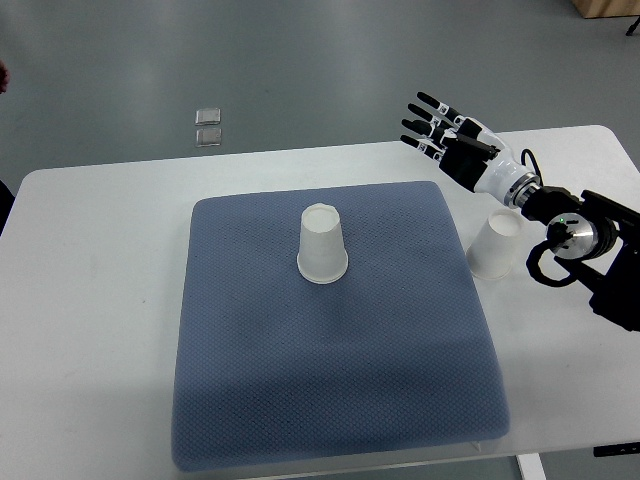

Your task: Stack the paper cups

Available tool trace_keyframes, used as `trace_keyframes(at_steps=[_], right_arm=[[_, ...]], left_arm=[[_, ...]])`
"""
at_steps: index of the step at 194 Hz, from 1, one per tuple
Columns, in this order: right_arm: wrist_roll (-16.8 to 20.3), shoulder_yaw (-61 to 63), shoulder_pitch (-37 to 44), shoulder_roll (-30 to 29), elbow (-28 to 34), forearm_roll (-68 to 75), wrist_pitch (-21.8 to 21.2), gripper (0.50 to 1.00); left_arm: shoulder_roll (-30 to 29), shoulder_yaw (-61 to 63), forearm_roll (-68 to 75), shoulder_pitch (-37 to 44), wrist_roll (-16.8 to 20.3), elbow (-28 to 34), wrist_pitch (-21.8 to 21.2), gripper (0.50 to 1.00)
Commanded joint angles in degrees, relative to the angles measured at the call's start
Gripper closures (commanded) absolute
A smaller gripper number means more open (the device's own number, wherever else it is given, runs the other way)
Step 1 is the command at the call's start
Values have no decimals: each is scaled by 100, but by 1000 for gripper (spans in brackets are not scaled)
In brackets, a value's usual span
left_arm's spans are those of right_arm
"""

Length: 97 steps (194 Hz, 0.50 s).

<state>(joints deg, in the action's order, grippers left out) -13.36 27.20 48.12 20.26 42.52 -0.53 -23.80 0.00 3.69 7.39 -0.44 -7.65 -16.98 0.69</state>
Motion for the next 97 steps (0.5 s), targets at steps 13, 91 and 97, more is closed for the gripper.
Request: trace_keyframes(at_steps=[13, 91, 97], right_arm=[[17, -1621, 1015, 875, 486, -861, -37, 574], [202, -7087, 5540, 1481, 2348, -2900, -380, 574], [255, -7299, 5822, 1455, 2533, -2926, -441, 576]], left_arm=[[0, 0, -1, 0, 0, 2, 1, 500], [0, 27, 8, -18, 0, -77, 10, 500], [0, 27, 8, -18, 0, -77, 10, 500]])
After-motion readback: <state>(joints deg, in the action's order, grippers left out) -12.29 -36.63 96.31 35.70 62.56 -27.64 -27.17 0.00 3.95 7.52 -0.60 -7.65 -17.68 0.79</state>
